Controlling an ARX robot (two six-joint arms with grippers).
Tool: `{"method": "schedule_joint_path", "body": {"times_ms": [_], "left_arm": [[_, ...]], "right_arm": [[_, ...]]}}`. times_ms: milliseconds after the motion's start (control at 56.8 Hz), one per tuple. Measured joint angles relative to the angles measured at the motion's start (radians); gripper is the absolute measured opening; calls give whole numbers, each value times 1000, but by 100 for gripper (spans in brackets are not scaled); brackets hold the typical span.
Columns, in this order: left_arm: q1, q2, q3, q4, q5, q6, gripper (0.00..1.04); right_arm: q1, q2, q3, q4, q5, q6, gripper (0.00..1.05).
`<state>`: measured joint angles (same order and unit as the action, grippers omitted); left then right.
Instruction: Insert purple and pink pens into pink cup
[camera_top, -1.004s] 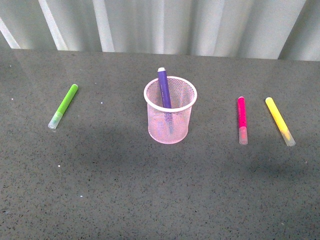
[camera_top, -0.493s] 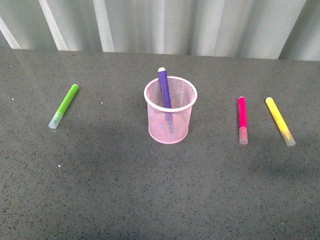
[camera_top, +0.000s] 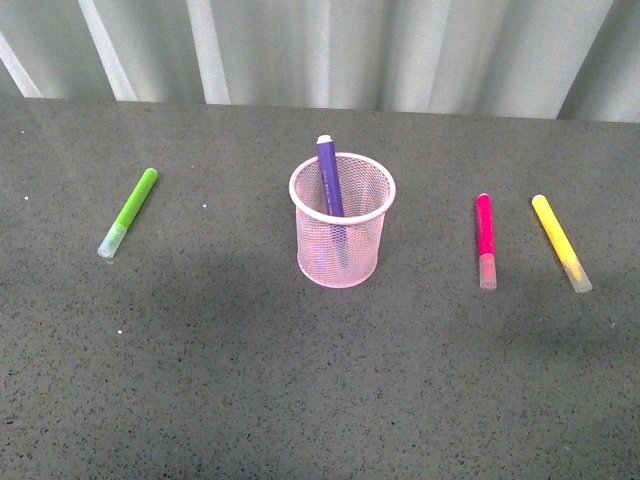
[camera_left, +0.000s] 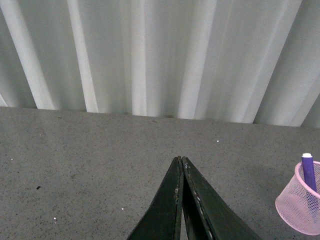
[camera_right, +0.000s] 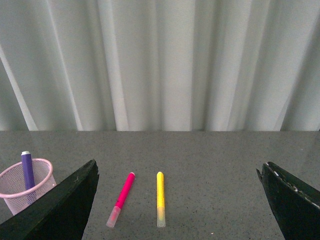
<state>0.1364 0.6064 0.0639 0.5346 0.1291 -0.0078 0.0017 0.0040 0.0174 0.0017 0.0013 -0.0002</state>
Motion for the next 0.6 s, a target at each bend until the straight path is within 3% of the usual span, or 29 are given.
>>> {"method": "schedule_joint_path", "body": {"times_ms": [106,229,599], "left_arm": [[-26,-60,-16,-43,-23,0,4],[-115,-106,-43,-47,-127,1,4],[-137,-266,-43,-192,-128,2,4]], "right_arm": [[0,0,0,0,0,0,98],[0,0,0,0,0,0,98],[0,0,0,0,0,0,98]]}}
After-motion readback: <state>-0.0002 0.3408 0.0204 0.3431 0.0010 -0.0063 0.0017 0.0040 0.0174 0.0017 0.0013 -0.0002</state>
